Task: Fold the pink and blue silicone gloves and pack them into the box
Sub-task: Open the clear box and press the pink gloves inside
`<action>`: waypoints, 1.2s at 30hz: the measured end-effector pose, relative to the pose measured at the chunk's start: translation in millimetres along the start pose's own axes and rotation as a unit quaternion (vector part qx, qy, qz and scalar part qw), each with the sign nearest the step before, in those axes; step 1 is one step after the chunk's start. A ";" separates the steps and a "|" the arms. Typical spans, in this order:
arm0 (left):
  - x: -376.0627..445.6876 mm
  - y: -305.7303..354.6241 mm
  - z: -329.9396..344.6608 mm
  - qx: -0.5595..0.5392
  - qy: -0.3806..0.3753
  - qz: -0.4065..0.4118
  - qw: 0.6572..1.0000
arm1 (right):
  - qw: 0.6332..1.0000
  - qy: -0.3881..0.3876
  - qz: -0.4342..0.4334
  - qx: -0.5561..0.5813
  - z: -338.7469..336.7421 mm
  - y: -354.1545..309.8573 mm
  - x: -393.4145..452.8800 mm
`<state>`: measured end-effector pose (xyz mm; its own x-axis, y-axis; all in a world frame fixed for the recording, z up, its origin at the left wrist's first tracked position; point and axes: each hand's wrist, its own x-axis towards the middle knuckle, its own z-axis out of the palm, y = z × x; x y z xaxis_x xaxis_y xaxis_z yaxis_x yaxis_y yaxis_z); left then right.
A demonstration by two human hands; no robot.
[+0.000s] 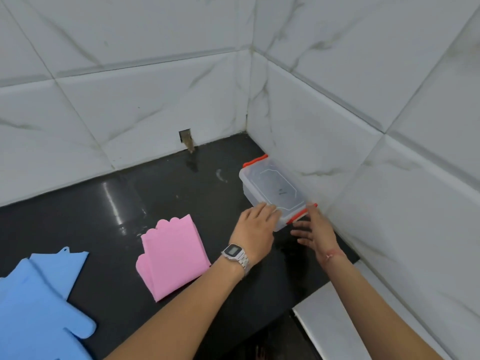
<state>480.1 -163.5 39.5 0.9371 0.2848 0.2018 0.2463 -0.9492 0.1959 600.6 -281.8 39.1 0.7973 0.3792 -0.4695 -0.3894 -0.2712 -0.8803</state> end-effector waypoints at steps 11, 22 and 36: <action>-3.2 -19.4 0.6 0.018 -0.012 -0.036 0.999 | 0.997 -0.077 0.018 0.016 37.0 -4.1 2.0; -37.5 -46.3 -7.3 0.019 -0.020 -0.020 0.999 | 0.970 -0.171 0.090 0.146 56.9 33.8 -18.4; -37.2 -30.6 -32.2 -0.049 -0.021 0.013 0.999 | 0.996 -0.058 0.059 0.031 12.8 40.3 -15.4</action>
<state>429.7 -140.8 56.9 0.9528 0.2529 0.1677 0.1989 -0.9379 0.2841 566.7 -287.2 10.0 0.6870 0.4486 -0.5717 -0.5079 -0.2663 -0.8192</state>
